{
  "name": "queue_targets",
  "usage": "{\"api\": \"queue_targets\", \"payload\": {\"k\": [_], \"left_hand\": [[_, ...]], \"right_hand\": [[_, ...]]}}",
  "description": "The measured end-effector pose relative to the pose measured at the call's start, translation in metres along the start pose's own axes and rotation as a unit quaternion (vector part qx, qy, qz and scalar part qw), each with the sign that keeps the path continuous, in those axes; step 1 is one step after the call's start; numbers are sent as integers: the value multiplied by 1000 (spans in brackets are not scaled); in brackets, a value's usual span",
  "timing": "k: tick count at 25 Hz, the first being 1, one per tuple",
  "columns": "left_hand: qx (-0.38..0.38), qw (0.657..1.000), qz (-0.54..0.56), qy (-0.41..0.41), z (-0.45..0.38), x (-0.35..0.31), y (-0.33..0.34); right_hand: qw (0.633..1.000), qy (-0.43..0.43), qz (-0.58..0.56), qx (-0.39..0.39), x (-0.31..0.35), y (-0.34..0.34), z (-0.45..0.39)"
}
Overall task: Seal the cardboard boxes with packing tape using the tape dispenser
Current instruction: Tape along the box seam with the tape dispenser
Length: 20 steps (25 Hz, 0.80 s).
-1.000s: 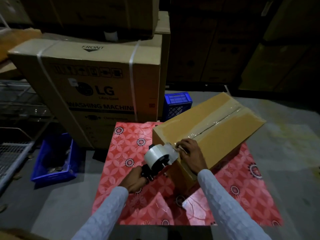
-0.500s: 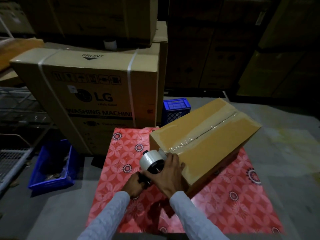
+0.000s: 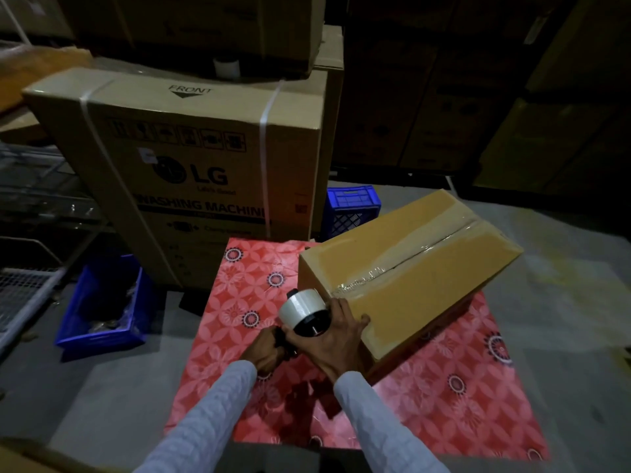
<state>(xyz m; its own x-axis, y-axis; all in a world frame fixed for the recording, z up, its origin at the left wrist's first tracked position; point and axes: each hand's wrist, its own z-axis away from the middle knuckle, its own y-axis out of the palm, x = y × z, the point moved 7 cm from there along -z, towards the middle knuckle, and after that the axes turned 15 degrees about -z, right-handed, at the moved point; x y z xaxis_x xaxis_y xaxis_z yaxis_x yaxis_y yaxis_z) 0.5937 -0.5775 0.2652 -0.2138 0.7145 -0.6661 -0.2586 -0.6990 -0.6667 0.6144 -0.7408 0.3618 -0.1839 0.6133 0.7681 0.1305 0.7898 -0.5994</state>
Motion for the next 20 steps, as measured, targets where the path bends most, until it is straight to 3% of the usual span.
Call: {"api": "queue_targets", "payload": {"k": [13, 17, 20], "left_hand": [[24, 998, -50, -9, 7, -26, -20], [51, 995, -77, -49, -3, 23, 7], [49, 996, -35, -65, -17, 58, 25]], "right_hand": [[999, 17, -20, -35, 0, -9, -9], [998, 48, 5, 26, -11, 0, -4], [996, 58, 3, 62, -15, 9, -3]]}}
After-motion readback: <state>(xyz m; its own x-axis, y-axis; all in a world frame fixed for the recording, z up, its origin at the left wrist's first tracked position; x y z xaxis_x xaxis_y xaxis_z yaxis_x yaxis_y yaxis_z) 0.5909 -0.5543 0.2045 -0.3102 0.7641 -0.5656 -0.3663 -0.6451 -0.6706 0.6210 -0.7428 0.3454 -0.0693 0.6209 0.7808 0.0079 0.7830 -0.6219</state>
